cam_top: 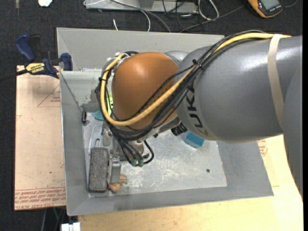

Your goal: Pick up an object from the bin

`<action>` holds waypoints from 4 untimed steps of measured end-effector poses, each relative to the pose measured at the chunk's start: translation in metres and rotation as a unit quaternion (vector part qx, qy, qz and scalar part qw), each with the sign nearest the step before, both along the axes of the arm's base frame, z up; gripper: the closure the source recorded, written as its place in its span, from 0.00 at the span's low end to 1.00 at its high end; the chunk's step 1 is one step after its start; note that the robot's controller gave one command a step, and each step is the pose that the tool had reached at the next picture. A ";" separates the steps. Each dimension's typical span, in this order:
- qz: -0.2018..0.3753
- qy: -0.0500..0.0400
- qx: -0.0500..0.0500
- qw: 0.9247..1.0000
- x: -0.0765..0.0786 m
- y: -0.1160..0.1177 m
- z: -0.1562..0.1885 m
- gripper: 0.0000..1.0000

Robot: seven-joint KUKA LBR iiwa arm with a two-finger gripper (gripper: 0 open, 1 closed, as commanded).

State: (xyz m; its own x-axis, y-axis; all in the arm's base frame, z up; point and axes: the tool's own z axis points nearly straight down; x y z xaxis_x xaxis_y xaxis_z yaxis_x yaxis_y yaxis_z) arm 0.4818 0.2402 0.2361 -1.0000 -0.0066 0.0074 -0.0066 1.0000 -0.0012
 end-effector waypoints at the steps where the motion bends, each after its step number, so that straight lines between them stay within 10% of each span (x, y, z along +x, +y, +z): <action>1: -0.003 -0.004 0.001 1.000 0.002 -0.002 0.005 0.00; 2: -0.040 -0.005 0.002 0.999 0.007 0.002 -0.058 0.00; 4: 0.095 -0.004 0.003 0.995 0.005 -0.007 -0.141 0.00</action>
Offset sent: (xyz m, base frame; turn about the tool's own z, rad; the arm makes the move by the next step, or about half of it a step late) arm 0.0092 0.0039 -0.0999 0.1294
